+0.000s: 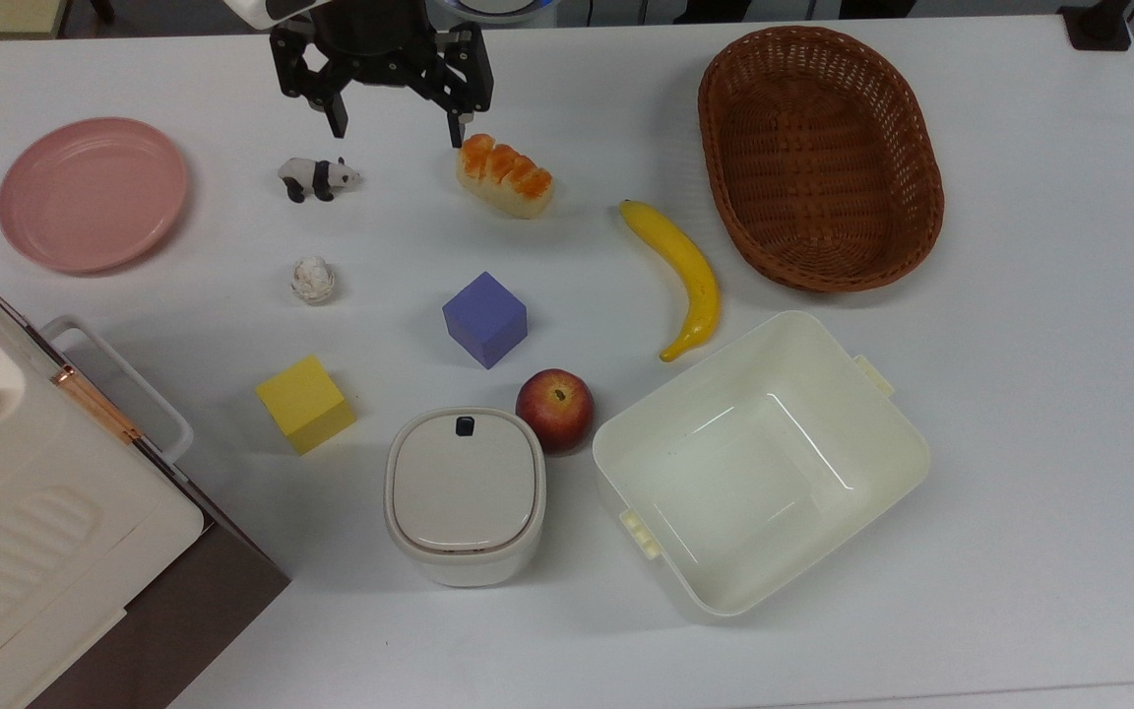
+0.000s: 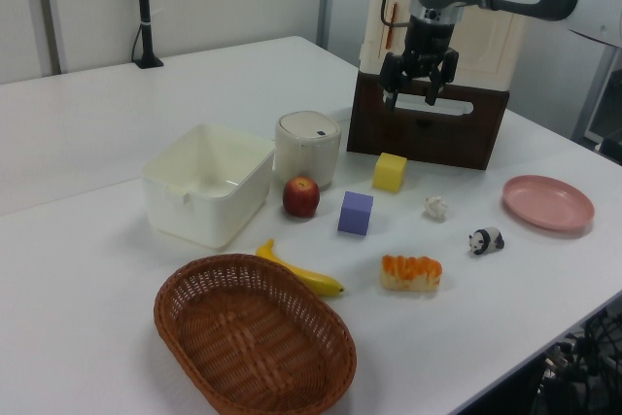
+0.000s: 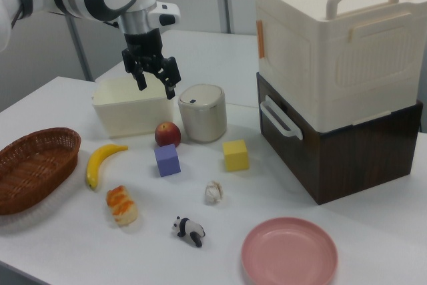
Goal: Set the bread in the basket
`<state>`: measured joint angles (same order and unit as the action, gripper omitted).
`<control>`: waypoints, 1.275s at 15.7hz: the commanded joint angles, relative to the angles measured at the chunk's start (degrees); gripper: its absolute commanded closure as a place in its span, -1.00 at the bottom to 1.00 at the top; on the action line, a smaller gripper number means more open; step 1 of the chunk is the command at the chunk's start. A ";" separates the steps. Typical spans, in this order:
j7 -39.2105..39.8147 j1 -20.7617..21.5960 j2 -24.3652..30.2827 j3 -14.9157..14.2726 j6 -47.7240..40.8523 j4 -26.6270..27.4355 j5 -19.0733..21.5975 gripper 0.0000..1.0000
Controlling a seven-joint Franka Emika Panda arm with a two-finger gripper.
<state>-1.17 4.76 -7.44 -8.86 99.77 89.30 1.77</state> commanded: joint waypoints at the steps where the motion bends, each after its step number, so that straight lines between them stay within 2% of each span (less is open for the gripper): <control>1: -0.93 0.51 0.14 -0.45 -5.85 -2.45 1.40 -1.00; 8: -1.46 0.33 0.15 -0.28 -6.60 -4.04 0.78 -1.00; 11: -1.21 0.07 0.93 -0.10 -6.43 -3.52 0.52 -1.00; 13: 0.02 -0.89 2.51 0.25 -5.29 -1.16 1.04 -1.00; 14: 0.55 -1.42 3.48 4.08 -1.54 1.55 -0.52 -1.00; 15: 0.12 -2.29 4.27 6.20 1.11 3.84 -2.62 -1.00; 16: 0.03 -2.74 5.41 6.83 2.18 5.51 -3.43 -1.00; 20: 0.03 -2.74 5.59 6.58 1.31 4.65 -3.35 -1.00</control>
<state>-1.25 3.04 -4.82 -2.92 99.93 90.94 -1.01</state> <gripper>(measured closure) 0.000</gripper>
